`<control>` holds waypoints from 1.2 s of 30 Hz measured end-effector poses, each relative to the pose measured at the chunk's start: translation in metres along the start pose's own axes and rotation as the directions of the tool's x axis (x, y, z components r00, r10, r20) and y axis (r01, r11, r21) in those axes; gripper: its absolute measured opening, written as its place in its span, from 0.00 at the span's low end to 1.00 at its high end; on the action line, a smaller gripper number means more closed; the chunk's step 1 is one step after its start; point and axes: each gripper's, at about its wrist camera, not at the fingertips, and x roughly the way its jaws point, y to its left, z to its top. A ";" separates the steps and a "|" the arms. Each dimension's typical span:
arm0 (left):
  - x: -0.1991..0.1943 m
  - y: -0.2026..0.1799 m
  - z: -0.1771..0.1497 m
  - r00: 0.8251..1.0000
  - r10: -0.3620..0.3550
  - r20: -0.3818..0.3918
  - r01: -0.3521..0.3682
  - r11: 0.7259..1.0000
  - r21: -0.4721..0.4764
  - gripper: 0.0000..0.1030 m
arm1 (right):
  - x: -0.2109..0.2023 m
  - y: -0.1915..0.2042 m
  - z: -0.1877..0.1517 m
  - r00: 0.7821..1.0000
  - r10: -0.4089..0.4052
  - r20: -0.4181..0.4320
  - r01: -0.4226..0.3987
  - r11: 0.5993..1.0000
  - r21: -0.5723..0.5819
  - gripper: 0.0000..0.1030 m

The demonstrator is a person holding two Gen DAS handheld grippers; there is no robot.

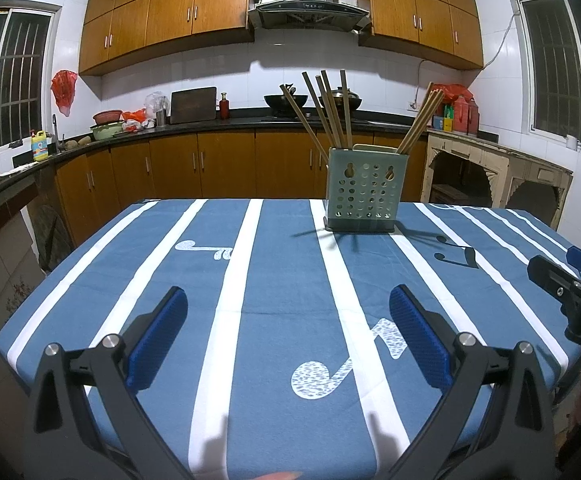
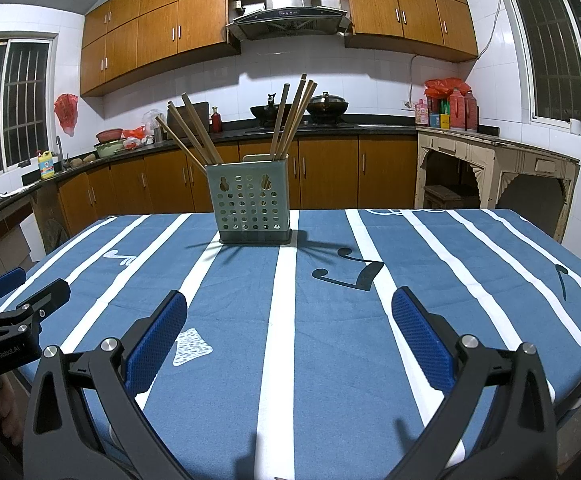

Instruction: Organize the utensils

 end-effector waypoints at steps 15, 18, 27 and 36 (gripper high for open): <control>0.000 -0.001 0.000 1.000 0.000 -0.001 0.000 1.000 0.000 0.96 | 0.000 0.000 -0.001 1.000 0.000 -0.001 0.000 1.000 0.001 0.98; 0.000 -0.001 0.000 1.000 -0.001 -0.002 0.001 1.000 0.001 0.96 | 0.000 0.000 -0.001 1.000 0.001 -0.001 -0.001 1.000 0.000 0.98; -0.001 -0.003 -0.001 1.000 0.002 0.001 -0.002 1.000 0.002 0.96 | 0.000 0.000 -0.001 1.000 0.000 -0.002 0.000 1.000 0.001 0.98; -0.004 -0.007 -0.005 1.000 -0.001 0.000 0.001 1.000 0.002 0.96 | 0.000 0.000 0.000 1.000 0.000 -0.002 0.000 1.000 0.002 0.98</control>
